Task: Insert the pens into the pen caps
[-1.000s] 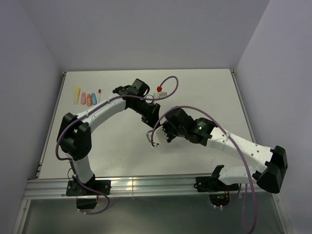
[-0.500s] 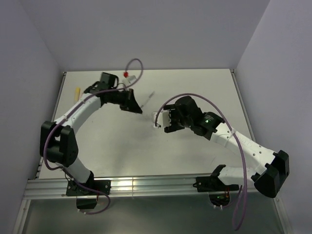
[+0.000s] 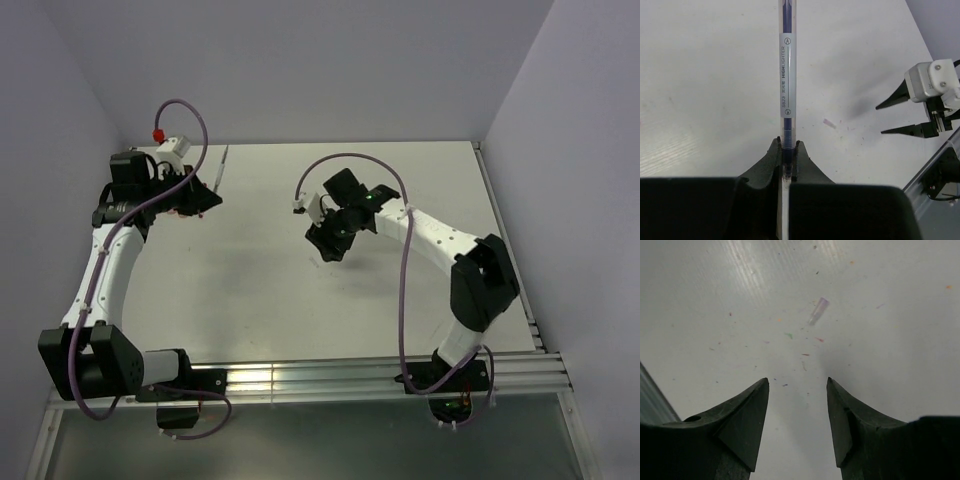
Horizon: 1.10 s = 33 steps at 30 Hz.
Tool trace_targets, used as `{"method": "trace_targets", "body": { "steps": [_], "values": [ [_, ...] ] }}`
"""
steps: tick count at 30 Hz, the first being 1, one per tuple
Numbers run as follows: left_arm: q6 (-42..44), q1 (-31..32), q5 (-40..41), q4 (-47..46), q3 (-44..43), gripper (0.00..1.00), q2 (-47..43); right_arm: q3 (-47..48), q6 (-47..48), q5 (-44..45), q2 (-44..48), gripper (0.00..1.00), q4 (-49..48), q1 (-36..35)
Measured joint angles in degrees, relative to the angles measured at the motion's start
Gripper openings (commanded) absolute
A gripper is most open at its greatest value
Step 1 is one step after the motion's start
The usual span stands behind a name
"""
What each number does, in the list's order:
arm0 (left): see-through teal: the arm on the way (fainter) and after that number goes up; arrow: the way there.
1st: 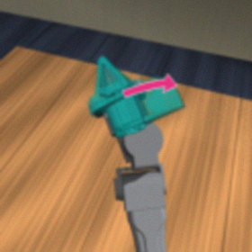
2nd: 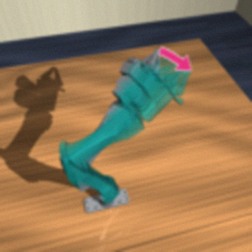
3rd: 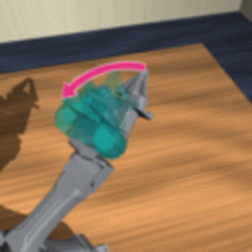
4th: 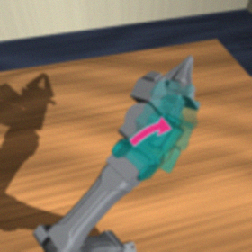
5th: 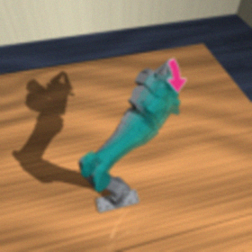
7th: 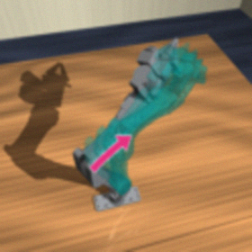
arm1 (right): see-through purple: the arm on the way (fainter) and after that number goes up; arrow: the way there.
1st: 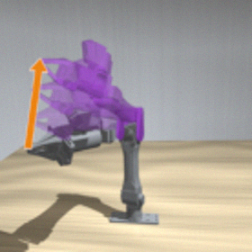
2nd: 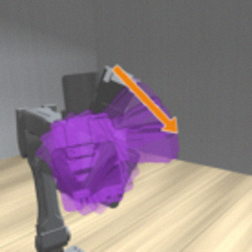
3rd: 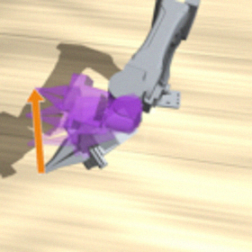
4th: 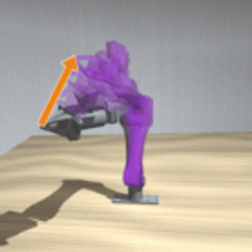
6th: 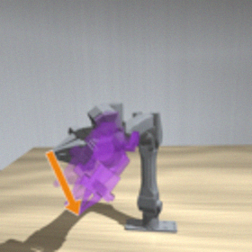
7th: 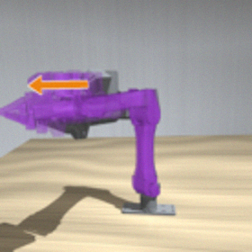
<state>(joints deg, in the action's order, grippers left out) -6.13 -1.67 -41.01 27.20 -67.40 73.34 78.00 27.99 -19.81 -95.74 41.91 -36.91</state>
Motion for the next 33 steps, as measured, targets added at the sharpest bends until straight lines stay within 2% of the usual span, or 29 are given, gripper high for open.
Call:
{"method": "trace_targets", "body": {
  "steps": [4, 11, 21, 28, 33],
  "values": [
    [0.04, -2.89, -0.02, 0.0, 0.9, 0.0, 0.07, 2.27, -6.12, -1.84, -3.87, 0.53, 1.6, -0.76],
    [-2.54, -3.15, -1.2, -2.23, 4.26, 0.0, 0.07, 2.64, -11.89, -0.02, -8.11, 0.5, 0.28, -4.09],
    [-4.98, -3.15, -3.8, -4.31, 4.37, 0.0, 0.07, 2.43, -16.37, 8.31, -13.62, 0.46, -3.78, -4.85],
    [-5.81, -3.15, -5.14, -5.2, 4.72, 0.0, 0.44, 2.49, -17.75, 11.21, -17.4, 0.46, -6.14, -4.85],
    [-5.84, -3.15, -5.66, -5.38, 4.74, 0.0, 1.16, 2.69, -17.92, 12.48, -19.15, 0.42, -7.52, -4.96]
  ]
}}
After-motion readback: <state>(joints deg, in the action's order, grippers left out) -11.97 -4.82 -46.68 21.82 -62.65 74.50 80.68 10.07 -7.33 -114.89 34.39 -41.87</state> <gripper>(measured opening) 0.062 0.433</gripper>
